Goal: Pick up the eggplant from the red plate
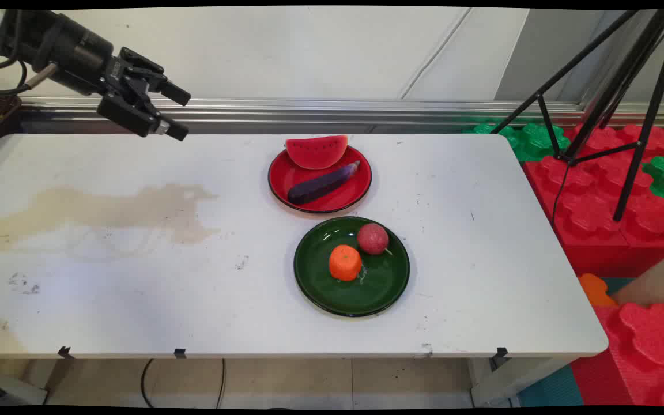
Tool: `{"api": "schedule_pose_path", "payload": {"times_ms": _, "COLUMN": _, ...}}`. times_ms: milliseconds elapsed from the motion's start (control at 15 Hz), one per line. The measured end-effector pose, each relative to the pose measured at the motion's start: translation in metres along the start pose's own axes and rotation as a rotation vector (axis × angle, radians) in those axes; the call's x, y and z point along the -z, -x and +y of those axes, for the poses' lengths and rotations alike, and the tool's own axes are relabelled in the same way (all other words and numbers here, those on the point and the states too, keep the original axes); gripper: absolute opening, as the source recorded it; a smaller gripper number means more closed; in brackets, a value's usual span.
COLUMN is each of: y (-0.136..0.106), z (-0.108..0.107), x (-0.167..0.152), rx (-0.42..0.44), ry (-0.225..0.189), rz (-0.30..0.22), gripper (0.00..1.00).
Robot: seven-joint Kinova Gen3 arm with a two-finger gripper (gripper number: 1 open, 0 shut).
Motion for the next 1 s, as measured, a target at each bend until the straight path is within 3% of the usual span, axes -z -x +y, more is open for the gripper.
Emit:
{"api": "schedule_pose_path", "payload": {"times_ms": 400, "y": -0.014, "z": -0.007, "x": -0.030, "rx": 0.047, "ry": -0.026, "rz": -0.017, "gripper": 1.00}}
{"api": "schedule_pose_path", "payload": {"times_ms": 1000, "y": -0.023, "z": -0.030, "x": -0.125, "rx": 0.112, "ry": -0.070, "rz": -0.086, "gripper": 1.00}}
